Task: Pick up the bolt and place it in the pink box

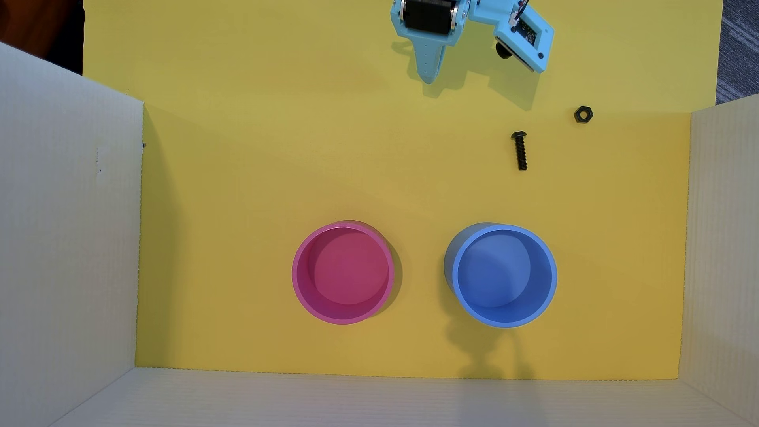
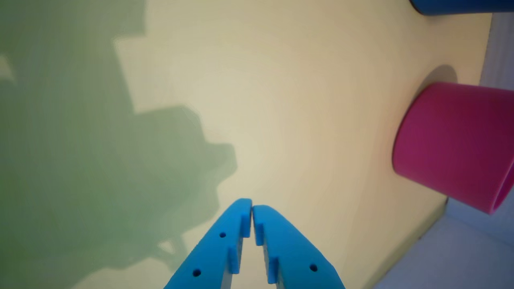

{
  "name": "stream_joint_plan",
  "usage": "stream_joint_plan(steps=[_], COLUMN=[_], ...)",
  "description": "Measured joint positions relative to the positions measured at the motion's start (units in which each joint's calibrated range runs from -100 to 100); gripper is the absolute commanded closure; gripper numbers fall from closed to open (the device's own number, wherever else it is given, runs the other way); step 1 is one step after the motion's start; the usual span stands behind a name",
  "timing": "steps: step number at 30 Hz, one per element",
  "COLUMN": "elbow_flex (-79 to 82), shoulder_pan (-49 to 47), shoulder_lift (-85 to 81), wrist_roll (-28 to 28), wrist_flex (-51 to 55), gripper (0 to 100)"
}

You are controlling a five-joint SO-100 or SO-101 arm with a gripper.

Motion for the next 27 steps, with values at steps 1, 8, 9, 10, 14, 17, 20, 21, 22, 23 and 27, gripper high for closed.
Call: stream_joint_plan(steps=[1, 8, 9, 10, 14, 17, 20, 21, 22, 23, 27], elbow_flex=[0.0, 0.5, 0.5, 0.5, 0.5, 0.5, 0.5, 0.5, 0.5, 0.5, 0.5], shoulder_pan=[0.0, 0.0, 0.0, 0.0, 0.0, 0.0, 0.0, 0.0, 0.0, 0.0, 0.0], shoulder_lift=[0.0, 0.0, 0.0, 0.0, 0.0, 0.0, 0.0, 0.0, 0.0, 0.0, 0.0], wrist_roll=[0.0, 0.0, 0.0, 0.0, 0.0, 0.0, 0.0, 0.0, 0.0, 0.0, 0.0], wrist_flex=[0.0, 0.0, 0.0, 0.0, 0.0, 0.0, 0.0, 0.0, 0.0, 0.0, 0.0], gripper=[99, 99, 99, 99, 99, 99, 99, 99, 99, 99, 99])
